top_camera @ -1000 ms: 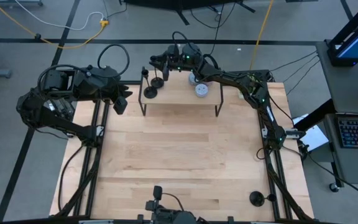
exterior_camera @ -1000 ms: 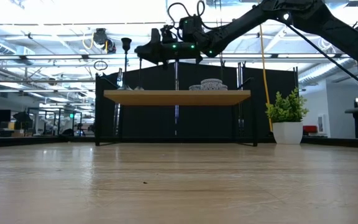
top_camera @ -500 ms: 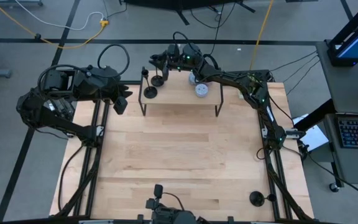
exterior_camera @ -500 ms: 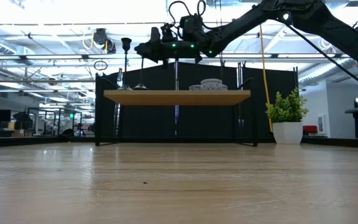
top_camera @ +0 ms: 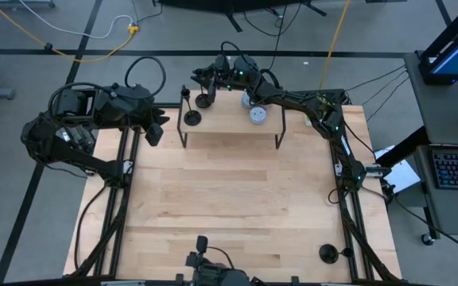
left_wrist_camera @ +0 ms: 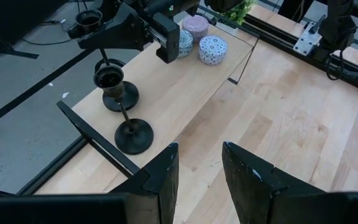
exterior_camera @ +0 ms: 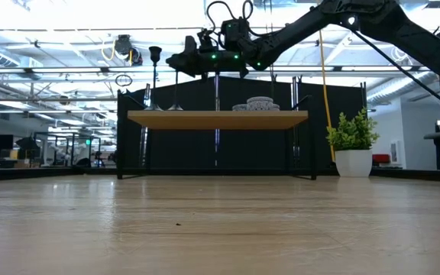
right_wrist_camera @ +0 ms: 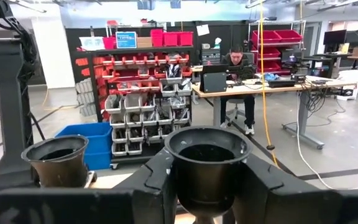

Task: Pick & Place candle stick holders
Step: Put the top black candle holder on the shelf

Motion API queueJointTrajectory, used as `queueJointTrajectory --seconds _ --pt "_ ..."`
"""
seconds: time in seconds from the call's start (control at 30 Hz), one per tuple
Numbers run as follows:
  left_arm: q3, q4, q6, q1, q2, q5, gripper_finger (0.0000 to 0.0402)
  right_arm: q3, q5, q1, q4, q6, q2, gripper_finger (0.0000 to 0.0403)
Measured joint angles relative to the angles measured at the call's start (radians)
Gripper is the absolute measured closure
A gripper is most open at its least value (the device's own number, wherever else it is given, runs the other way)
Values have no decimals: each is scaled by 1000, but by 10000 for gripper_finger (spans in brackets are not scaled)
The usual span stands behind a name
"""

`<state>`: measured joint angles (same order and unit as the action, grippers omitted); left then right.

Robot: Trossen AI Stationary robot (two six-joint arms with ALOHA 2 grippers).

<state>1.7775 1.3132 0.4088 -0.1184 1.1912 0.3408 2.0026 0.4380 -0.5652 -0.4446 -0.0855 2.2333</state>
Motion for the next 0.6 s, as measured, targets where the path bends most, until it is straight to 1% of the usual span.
queueJointTrajectory --seconds 0.1,0.6 --pt "0 0 6 0 0 0 272 0 -26 2 0 1 0 298" --pt "0 -1 8 0 0 0 272 0 -23 8 -26 1 12 298"
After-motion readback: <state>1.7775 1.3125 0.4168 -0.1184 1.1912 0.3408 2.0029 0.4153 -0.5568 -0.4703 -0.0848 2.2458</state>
